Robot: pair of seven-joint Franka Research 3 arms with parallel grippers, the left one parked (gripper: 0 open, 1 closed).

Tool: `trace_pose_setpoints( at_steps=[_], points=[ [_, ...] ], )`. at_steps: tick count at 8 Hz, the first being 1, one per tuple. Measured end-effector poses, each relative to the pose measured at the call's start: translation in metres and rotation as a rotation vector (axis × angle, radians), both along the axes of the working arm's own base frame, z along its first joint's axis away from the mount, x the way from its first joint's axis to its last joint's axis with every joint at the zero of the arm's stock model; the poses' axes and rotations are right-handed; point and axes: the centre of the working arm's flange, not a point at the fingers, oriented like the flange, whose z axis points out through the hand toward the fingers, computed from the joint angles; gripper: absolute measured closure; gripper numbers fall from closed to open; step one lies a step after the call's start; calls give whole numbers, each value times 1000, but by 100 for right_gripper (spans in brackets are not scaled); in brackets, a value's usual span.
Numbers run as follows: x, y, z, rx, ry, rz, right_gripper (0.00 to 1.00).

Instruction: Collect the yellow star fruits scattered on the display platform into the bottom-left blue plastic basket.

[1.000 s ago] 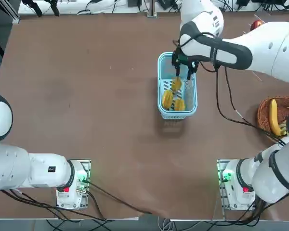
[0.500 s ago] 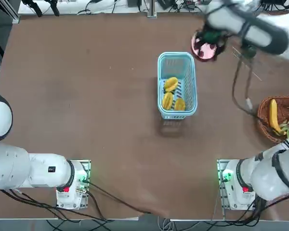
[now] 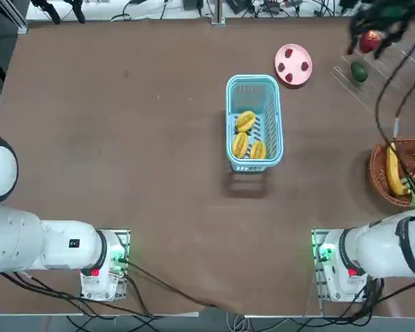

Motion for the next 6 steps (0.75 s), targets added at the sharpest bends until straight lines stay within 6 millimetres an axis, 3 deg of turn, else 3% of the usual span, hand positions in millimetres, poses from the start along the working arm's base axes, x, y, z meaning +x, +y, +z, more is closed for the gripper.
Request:
trace_pose_setpoints(
  at_steps=[1, 2, 4, 6],
  points=[
    [-7, -19, 12, -3, -23, 26, 0],
    [-11, -25, 22, -5, -45, 57, 0],
    [-3, -20, 40, -10, -84, 92, 0],
    [18, -10, 49, -26, -106, 106, 0]
  ],
)
